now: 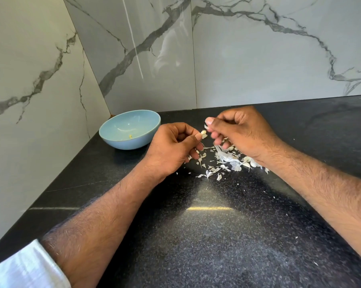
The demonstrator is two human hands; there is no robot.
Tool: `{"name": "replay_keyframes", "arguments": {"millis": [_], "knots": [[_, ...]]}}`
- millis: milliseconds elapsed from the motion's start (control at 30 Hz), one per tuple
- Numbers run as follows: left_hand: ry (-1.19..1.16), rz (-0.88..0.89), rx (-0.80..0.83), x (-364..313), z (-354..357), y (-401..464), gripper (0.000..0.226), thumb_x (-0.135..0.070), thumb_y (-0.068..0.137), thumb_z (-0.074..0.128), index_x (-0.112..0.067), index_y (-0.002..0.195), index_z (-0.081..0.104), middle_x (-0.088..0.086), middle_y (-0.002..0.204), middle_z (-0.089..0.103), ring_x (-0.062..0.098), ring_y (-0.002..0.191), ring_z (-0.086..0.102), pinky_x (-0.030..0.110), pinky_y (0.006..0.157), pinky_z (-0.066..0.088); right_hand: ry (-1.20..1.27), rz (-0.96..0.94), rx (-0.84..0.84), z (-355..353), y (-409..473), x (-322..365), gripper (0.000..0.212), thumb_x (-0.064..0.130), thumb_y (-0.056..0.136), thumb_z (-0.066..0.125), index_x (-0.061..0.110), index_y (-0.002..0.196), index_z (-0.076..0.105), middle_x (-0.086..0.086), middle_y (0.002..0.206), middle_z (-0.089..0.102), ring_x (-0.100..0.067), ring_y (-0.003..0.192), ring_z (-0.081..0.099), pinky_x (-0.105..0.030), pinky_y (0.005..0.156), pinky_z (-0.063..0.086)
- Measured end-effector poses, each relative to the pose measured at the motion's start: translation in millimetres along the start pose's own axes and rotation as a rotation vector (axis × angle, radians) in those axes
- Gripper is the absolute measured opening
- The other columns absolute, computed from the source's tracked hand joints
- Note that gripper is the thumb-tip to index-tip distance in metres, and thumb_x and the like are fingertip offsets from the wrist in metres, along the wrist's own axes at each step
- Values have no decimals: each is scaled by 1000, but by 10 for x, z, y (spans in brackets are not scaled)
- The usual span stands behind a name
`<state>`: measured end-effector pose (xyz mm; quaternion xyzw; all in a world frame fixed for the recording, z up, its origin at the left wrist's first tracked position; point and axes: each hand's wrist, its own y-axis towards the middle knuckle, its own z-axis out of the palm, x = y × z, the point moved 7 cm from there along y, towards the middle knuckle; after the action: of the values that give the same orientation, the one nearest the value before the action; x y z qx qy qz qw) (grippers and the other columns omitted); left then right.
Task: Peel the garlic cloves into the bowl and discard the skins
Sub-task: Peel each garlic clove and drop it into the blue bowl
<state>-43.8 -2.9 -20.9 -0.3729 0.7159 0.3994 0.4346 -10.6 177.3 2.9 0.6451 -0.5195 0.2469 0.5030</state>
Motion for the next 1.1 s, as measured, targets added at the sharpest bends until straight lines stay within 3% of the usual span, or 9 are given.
{"name": "replay_keyframes", "arguments": {"millis": [100,233,333,467,667,733,833,933,1100], "knots": [[174,91,-44,-59,-44,-7,9,-20,103,72,-15,95,73,2,79,79,20,66,76,27,57,54,-217,-21,-75,-117,12,10,25,29,87,84,14,71,73,-3,61,70,-16,52,65,-33,55,59],[346,185,-98,-109,-93,-12,8,-22,101,74,-21,93,74,-4,76,78,23,65,75,46,66,65,-239,-36,46,-16,-24,30,18,14,79,91,18,89,76,3,76,73,-2,56,62,-25,58,58],[463,235,-123,-154,-111,-15,8,-24,99,75,-24,92,75,-7,73,75,20,64,72,45,62,63,-311,-167,86,77,-79,113,4,21,90,82,22,94,80,7,79,75,-14,66,70,-33,60,62],[558,284,-141,-219,-92,-42,8,-25,98,74,-23,91,75,-10,69,72,12,59,67,40,59,60,-421,-255,86,119,-98,163,8,25,96,73,22,91,79,12,80,73,-8,69,68,-39,64,61],[478,247,-145,-189,-65,-28,10,-27,97,73,-24,87,73,-8,71,74,18,62,72,45,61,62,-415,-211,65,136,-87,118,10,26,99,69,27,91,76,6,70,71,-25,60,66,-46,53,56],[437,210,-146,-181,-59,-31,11,-24,99,72,-23,88,73,-6,72,76,18,62,74,46,63,63,-400,-183,64,146,-85,100,10,24,101,67,25,93,75,5,68,72,-20,60,69,-45,54,58],[381,162,-149,-188,-53,-54,12,-19,102,69,-18,91,72,-4,73,77,14,60,75,44,65,65,-357,-145,89,181,-92,60,11,21,105,63,20,98,71,4,74,72,-3,66,74,-36,57,61],[329,134,-177,-197,-60,-72,12,-17,102,69,-13,92,73,-1,74,78,16,60,75,45,64,65,-341,-129,87,196,-97,58,11,21,106,61,20,99,70,5,75,70,1,67,74,-16,48,49],[324,143,-213,-209,-45,-82,13,-17,102,68,-13,89,72,0,72,77,17,57,74,39,57,64,-354,-143,62,216,-106,91,12,20,106,59,20,99,68,7,77,68,-4,67,74,-16,46,46]]}}
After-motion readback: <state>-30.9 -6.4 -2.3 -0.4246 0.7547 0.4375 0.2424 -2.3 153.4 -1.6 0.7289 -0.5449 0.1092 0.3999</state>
